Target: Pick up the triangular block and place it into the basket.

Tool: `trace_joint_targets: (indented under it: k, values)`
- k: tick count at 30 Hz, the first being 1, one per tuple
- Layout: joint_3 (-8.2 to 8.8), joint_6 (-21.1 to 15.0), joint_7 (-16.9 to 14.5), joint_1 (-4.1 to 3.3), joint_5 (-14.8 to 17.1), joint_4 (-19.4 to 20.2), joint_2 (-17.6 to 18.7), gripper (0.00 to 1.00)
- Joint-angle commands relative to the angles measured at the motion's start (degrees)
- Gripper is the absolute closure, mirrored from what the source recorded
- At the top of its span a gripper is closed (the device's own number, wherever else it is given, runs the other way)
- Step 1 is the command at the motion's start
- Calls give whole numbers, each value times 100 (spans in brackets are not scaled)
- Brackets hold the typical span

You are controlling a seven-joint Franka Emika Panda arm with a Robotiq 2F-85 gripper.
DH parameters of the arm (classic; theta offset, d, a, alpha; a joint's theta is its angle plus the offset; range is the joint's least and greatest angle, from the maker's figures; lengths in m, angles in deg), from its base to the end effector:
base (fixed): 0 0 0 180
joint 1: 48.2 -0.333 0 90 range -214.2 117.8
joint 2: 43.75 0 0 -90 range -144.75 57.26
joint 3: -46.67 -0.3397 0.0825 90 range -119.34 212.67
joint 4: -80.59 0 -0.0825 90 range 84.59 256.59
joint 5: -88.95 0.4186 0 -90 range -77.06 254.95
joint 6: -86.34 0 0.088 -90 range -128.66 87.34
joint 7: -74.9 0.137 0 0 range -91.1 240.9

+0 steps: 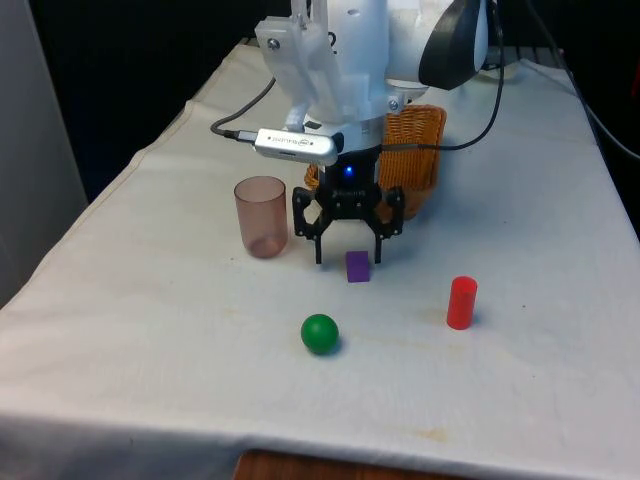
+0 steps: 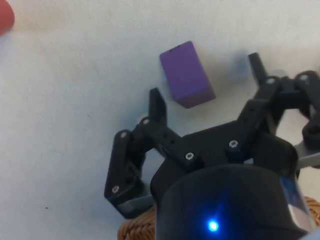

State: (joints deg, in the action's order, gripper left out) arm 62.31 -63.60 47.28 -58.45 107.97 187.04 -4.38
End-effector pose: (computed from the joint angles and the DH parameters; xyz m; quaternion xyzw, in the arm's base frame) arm 0.6822 -0.0613 0.1288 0.9945 0.0882 0.0555 0.0103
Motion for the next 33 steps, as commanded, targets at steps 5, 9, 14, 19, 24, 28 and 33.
trace_joint_targets:
  k: [5, 9, 14, 19, 24, 28, 33]
  values:
    - [0, -6, 0, 0, 0, 0, 0, 43]
    - [0, -6, 0, 0, 0, -6, 0, 57]
    - [6, 6, 6, -6, 0, 0, -11, 67]
    - [57, 115, 46, -57, -46, 34, -189, 66]
    - [97, 275, 74, -97, -80, 69, -407, 66]
    - [115, 350, 80, -115, -92, 80, -521, 66]
    - [160, 498, 80, -138, -109, 109, -756, 66]
